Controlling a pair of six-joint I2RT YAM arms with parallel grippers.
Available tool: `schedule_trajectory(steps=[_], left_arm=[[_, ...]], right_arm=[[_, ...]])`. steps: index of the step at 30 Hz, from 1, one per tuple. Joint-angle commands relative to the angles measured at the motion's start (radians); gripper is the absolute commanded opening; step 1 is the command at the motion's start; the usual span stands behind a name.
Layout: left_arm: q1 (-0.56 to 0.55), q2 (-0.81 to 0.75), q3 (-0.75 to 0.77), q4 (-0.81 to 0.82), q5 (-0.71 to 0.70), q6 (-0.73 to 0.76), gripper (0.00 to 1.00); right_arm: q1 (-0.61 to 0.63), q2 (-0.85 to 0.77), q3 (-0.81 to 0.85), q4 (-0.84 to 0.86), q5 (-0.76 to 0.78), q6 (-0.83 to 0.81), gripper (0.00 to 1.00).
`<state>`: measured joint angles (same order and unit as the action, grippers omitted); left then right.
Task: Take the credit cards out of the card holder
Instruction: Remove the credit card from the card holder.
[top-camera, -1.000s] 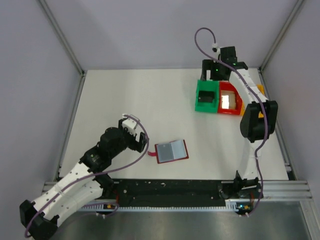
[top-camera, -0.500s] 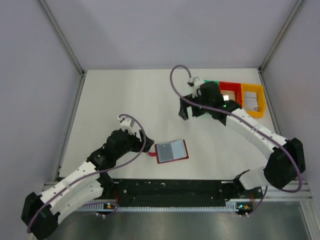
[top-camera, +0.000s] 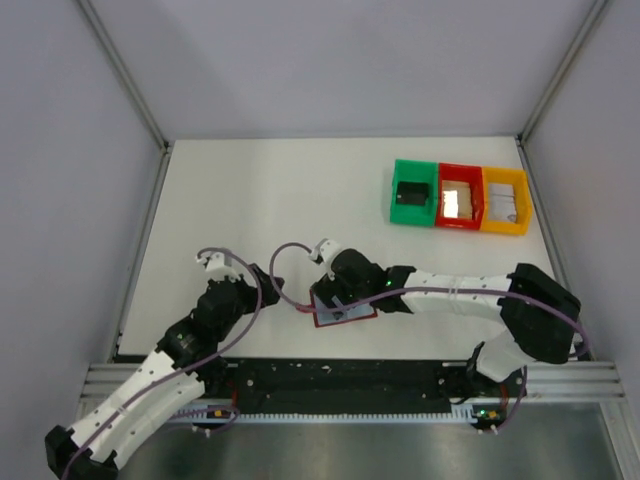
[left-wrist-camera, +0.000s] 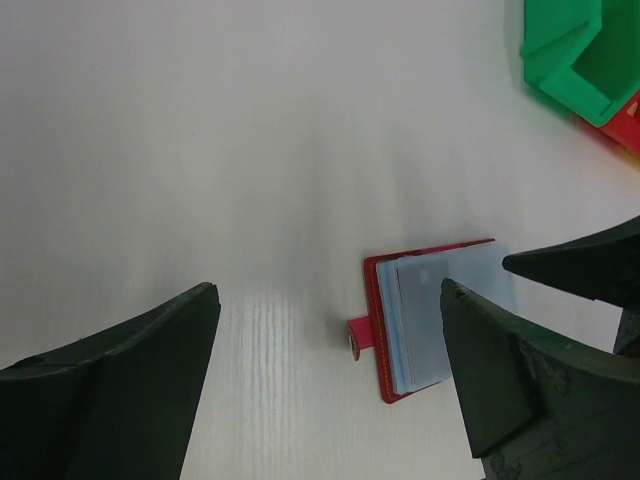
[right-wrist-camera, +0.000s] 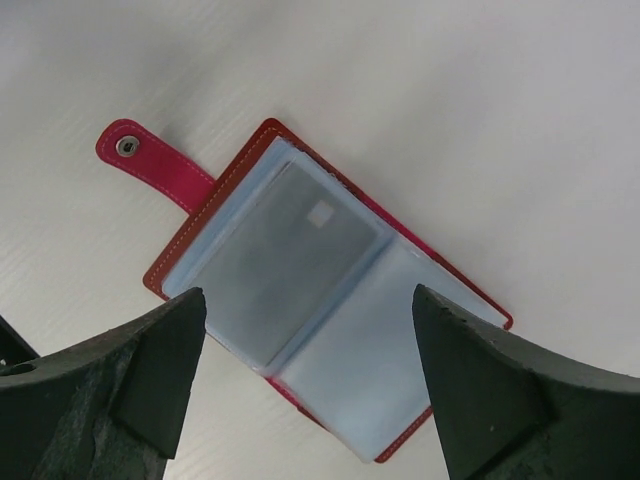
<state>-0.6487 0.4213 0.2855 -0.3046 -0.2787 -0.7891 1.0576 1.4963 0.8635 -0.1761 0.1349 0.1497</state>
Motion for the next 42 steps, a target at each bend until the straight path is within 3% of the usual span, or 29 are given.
schedule_trajectory(steps=[1,10,17,22,29,37,42], left_arm=[[0.004,-0.071,-0.014,-0.077,-0.086,-0.033,0.95],[0.006,-0.107,-0.009,-0.084,-0.05,-0.018,0.95],[0.004,-0.01,-0.032,0.145,0.136,0.06,0.91],[0.003,0.131,-0.032,0.295,0.274,0.039,0.89],[0.006,0.361,0.0,0.473,0.42,-0.036,0.83],[0.004,0.576,0.101,0.521,0.559,-0.041,0.79],[0.006,0.694,0.174,0.515,0.535,-0.051,0.75]], right_arm=[[0.054,0.09,0.038,0.106,0.081,-0.01,0.82],[0.081,0.174,0.011,0.116,0.107,-0.012,0.69],[0.068,0.14,-0.052,0.157,0.125,0.063,0.43],[0.036,0.096,-0.102,0.243,0.089,0.131,0.36],[-0.041,0.041,-0.201,0.363,-0.017,0.22,0.34],[-0.08,0.035,-0.296,0.5,-0.11,0.297,0.33],[-0.093,0.03,-0.323,0.535,-0.126,0.304,0.33]])
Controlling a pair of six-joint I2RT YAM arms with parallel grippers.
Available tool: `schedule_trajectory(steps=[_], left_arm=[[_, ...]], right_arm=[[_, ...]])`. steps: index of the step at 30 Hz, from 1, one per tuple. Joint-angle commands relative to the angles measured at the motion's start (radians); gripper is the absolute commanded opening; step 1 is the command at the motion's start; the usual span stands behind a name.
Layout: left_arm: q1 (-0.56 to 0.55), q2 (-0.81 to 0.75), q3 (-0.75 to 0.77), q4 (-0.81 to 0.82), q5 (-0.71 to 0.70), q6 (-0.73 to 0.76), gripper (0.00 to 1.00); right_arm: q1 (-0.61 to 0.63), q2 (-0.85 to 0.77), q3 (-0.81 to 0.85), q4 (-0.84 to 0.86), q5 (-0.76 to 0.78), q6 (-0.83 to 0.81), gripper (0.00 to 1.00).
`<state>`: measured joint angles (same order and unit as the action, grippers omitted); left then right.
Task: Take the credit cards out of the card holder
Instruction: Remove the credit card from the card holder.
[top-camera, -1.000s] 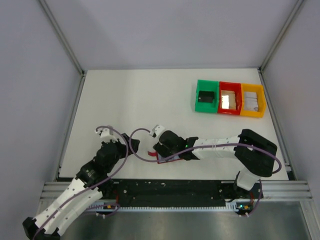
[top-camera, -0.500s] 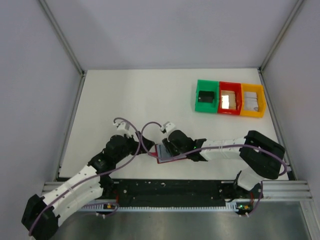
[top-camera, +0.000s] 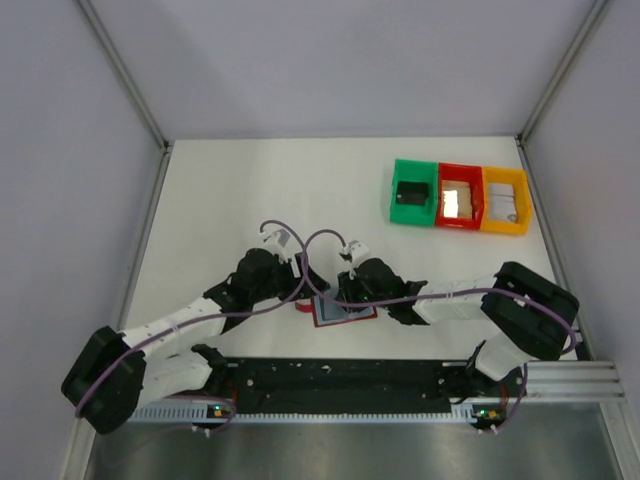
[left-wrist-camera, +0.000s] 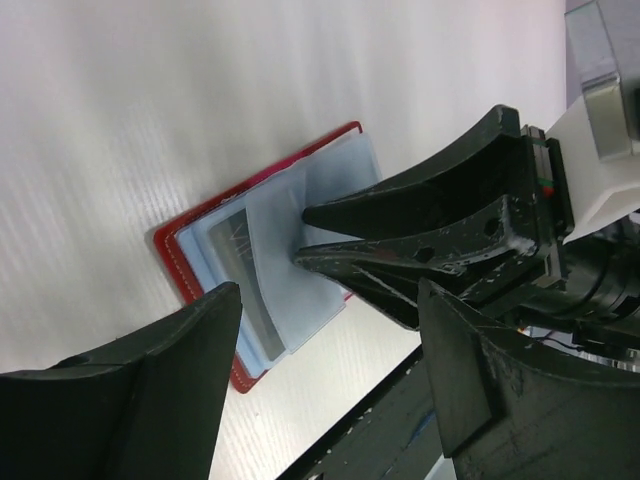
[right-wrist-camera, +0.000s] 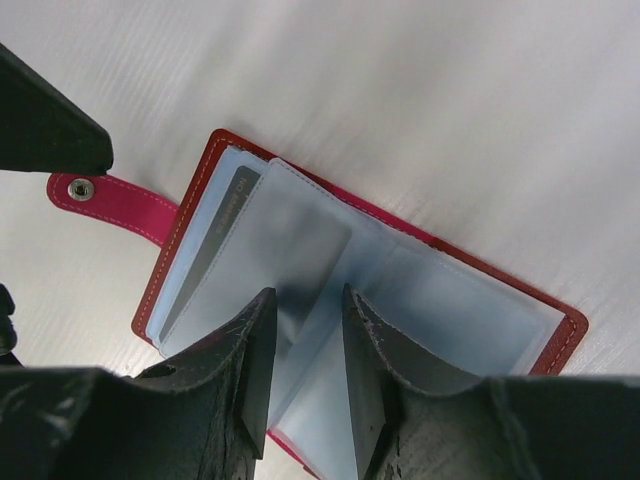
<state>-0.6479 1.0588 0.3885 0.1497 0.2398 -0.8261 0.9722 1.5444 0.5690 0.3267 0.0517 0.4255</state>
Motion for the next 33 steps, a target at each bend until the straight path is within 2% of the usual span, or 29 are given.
schedule_trajectory(steps=[1,8,15,21,33], left_arm=[[0.005,0.097,0.097,0.053,0.015,-0.007,0.75],[0.005,0.303,0.23,-0.033,0.059,0.024,0.75],[0.007,0.316,0.222,-0.053,0.001,0.025,0.76],[0.005,0.377,0.236,-0.012,0.087,0.01,0.76],[0.002,0.406,0.225,0.027,0.147,-0.004,0.76]], right_arm=[[-0.009,-0.017,-0.034,0.04,-0.046,0.032,0.33],[-0.013,-0.018,-0.047,0.058,-0.049,0.038,0.32],[-0.013,-0.02,-0.057,0.069,-0.047,0.041,0.32],[-0.012,-0.017,-0.057,0.068,-0.046,0.041,0.32],[-0.012,-0.017,-0.049,0.071,-0.047,0.042,0.32]])
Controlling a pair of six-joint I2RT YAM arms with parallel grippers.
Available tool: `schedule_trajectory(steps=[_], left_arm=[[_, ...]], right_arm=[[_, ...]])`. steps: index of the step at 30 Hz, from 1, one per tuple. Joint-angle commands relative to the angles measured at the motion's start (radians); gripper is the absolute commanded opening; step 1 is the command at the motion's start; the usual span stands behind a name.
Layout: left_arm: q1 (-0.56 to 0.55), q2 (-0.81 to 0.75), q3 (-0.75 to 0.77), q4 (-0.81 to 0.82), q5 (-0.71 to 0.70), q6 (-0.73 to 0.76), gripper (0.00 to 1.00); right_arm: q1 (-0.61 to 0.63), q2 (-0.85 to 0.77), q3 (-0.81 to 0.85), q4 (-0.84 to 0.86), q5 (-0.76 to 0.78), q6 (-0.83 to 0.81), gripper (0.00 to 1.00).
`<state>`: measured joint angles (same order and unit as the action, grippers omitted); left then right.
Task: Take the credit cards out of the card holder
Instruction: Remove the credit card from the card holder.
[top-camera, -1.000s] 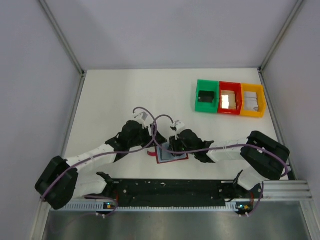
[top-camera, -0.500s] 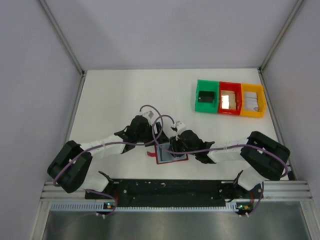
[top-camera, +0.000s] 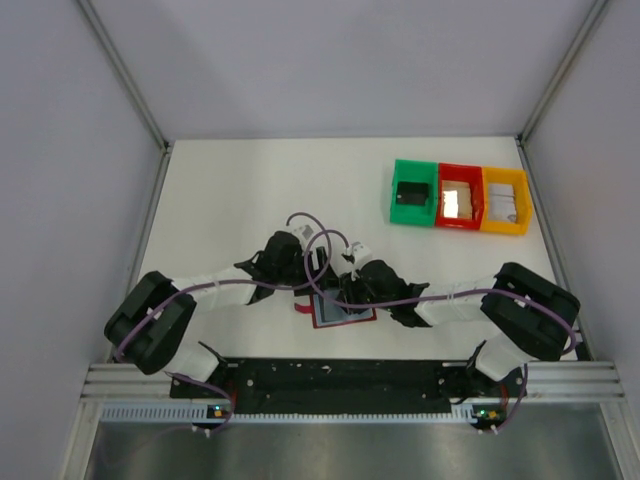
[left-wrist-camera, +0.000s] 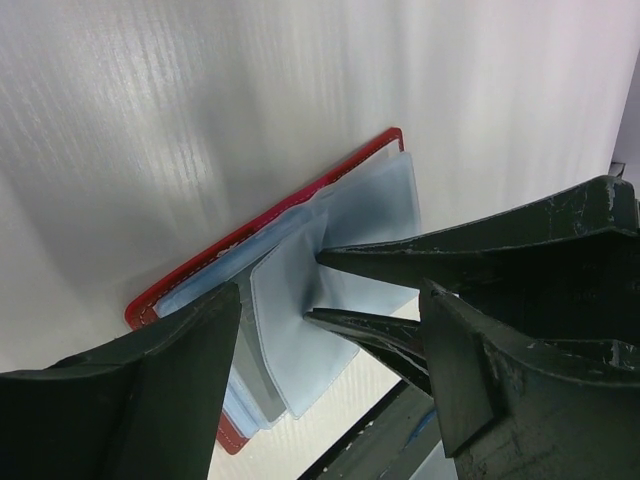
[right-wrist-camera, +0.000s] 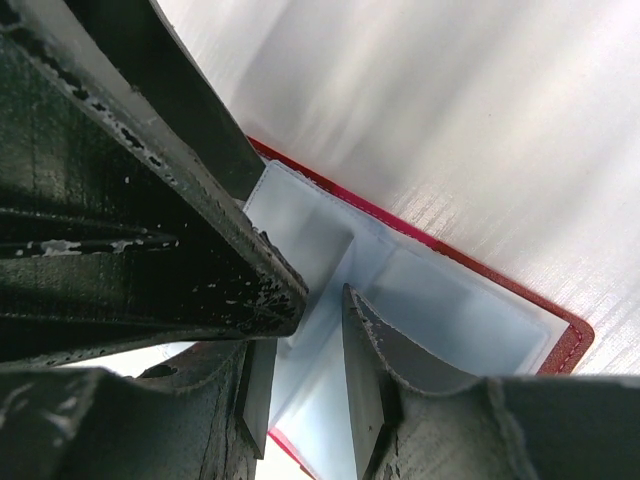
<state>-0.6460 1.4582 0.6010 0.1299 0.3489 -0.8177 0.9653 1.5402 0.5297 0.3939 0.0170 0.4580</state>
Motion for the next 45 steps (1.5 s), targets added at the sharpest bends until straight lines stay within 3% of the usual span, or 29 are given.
schedule_trajectory(steps=[1,9,13,18,22,30,34,38,45], left_arm=[[0.0,0.008,0.008,0.053,0.05,-0.017,0.76],[-0.006,0.011,0.005,0.111,0.12,-0.057,0.76],[-0.012,0.007,0.023,0.129,0.136,-0.069,0.76],[-0.027,0.05,0.075,0.137,0.16,-0.08,0.76],[-0.053,0.114,0.12,0.16,0.173,-0.095,0.75],[-0.096,0.243,0.177,0.203,0.164,-0.123,0.75],[-0.103,0.269,0.192,0.212,0.151,-0.126,0.74],[-0.104,0.246,0.186,0.218,0.131,-0.126,0.74],[-0.101,0.042,0.169,0.169,-0.013,-0.042,0.75]], right_arm=[[-0.005,-0.017,-0.008,0.005,-0.012,0.008,0.32],[-0.007,-0.199,-0.062,0.059,0.052,-0.015,0.59],[-0.008,-0.317,-0.086,0.008,0.133,-0.035,0.63],[-0.007,-0.458,-0.126,-0.066,0.198,-0.038,0.59],[-0.007,-0.499,-0.148,-0.089,0.131,-0.021,0.52],[-0.007,-0.431,-0.188,0.065,-0.066,0.077,0.47],[-0.008,-0.4,-0.211,0.135,-0.06,0.123,0.35],[-0.052,-0.358,-0.25,0.204,-0.089,0.174,0.28],[-0.097,-0.298,-0.293,0.296,-0.155,0.22,0.24]])
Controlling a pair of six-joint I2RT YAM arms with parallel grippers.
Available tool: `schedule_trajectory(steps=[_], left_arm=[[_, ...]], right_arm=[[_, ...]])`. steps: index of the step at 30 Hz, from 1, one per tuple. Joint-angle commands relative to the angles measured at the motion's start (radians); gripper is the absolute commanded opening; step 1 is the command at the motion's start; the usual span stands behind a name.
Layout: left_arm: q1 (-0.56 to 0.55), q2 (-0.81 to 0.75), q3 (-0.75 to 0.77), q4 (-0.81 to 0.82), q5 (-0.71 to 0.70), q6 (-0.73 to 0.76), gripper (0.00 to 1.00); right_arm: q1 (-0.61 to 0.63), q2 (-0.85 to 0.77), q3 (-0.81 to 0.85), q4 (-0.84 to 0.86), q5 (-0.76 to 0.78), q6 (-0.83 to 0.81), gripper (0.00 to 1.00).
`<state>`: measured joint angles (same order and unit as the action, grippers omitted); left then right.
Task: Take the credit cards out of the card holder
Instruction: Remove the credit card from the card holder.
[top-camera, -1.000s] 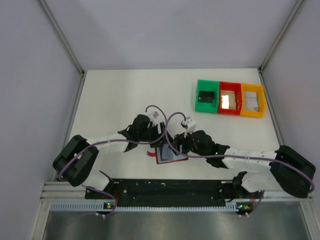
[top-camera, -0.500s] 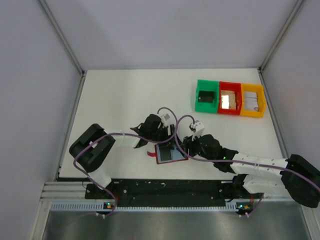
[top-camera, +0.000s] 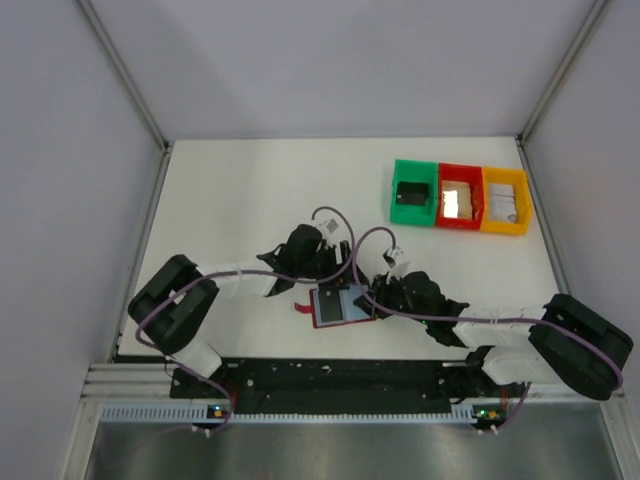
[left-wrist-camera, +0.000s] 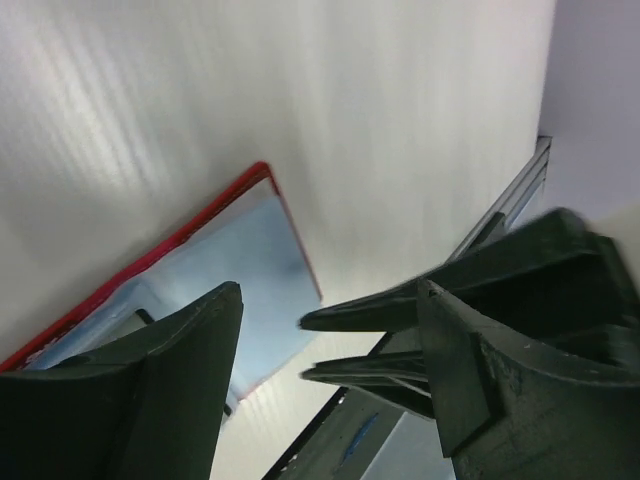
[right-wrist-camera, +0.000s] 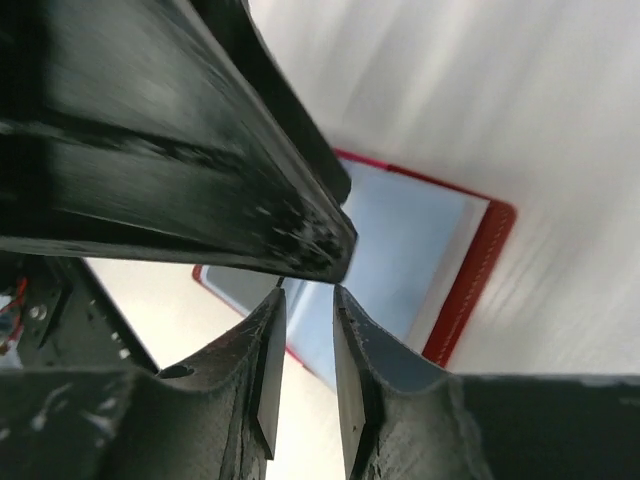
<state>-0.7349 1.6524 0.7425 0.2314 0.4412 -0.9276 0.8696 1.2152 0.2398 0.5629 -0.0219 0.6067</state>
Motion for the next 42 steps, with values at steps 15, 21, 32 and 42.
schedule_trajectory(steps=[15,21,32,42], left_arm=[[0.04,-0.568,-0.253,-0.139,-0.386,0.113,0.7],[0.04,-0.571,-0.29,-0.158,-0.317,0.121,0.61],[0.039,-0.408,-0.276,-0.152,-0.179,0.113,0.52],[0.04,-0.33,-0.288,-0.147,-0.18,0.115,0.39]], right_arm=[[-0.109,0.182,0.119,0.161,-0.325,0.12,0.24],[-0.138,0.288,0.138,0.218,-0.384,0.18,0.24],[-0.165,0.481,0.154,0.413,-0.509,0.294,0.24],[-0.164,0.488,0.139,0.356,-0.455,0.285,0.25]])
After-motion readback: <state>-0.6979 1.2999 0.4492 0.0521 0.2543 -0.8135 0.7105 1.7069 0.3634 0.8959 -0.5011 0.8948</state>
